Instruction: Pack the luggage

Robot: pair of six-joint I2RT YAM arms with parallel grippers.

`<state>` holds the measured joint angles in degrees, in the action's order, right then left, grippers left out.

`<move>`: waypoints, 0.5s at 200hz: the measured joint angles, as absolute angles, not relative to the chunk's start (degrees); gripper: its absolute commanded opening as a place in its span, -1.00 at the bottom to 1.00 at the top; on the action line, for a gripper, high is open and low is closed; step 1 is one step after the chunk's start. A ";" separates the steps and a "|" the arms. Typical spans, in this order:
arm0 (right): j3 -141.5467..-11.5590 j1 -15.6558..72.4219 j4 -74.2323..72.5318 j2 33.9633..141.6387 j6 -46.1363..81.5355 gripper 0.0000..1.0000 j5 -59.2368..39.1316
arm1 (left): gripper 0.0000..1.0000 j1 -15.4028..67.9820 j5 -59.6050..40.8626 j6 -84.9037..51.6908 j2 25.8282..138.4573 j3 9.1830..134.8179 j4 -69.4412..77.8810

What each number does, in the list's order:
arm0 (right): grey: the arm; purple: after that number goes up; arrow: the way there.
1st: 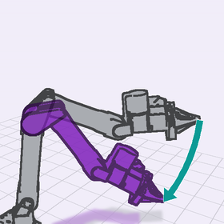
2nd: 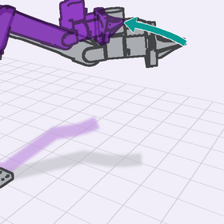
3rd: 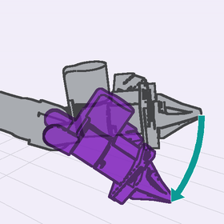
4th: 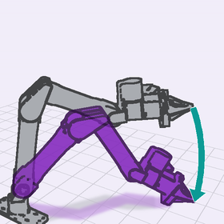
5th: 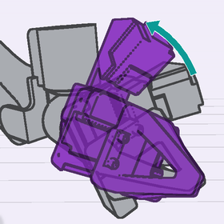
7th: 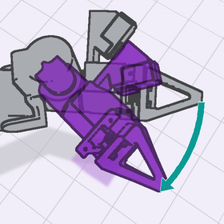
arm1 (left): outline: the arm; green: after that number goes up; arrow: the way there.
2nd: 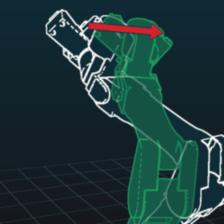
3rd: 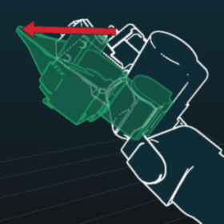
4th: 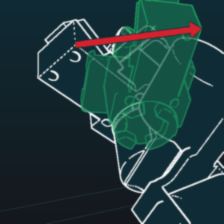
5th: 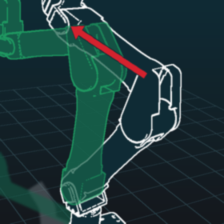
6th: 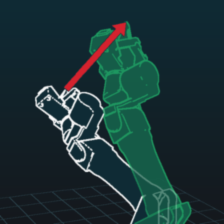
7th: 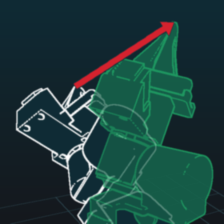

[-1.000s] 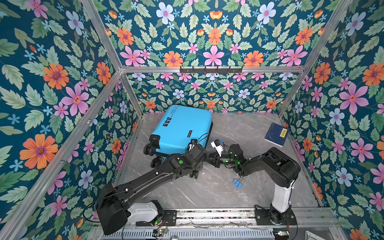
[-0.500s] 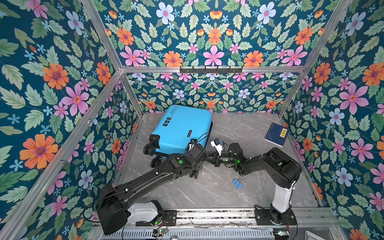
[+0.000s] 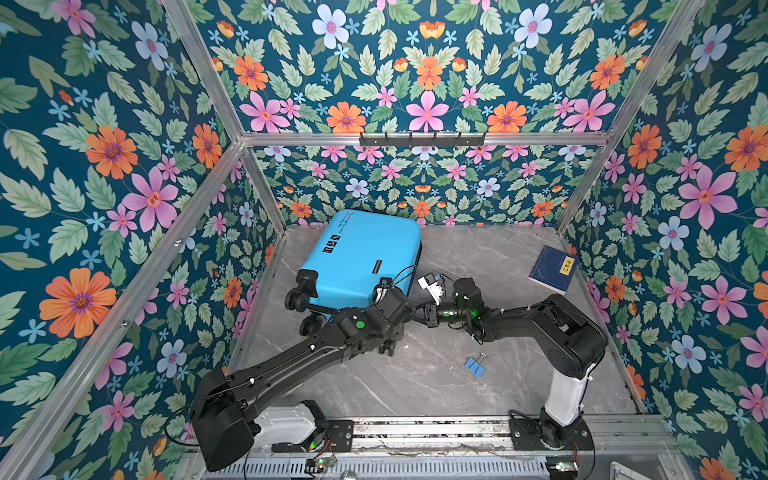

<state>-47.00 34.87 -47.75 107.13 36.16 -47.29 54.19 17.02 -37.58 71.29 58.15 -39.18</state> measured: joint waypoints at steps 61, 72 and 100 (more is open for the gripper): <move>-47.90 34.72 -38.63 102.78 35.68 -1.00 -39.59 | -1.00 54.24 15.42 -37.50 70.48 57.06 -37.71; -48.69 34.52 -36.99 102.72 35.31 -1.00 -38.39 | -1.00 54.24 15.14 -37.54 70.41 56.93 -37.39; -49.56 33.82 -34.89 102.80 34.44 -1.00 -36.03 | -1.00 54.24 14.79 -37.54 70.17 56.58 -36.91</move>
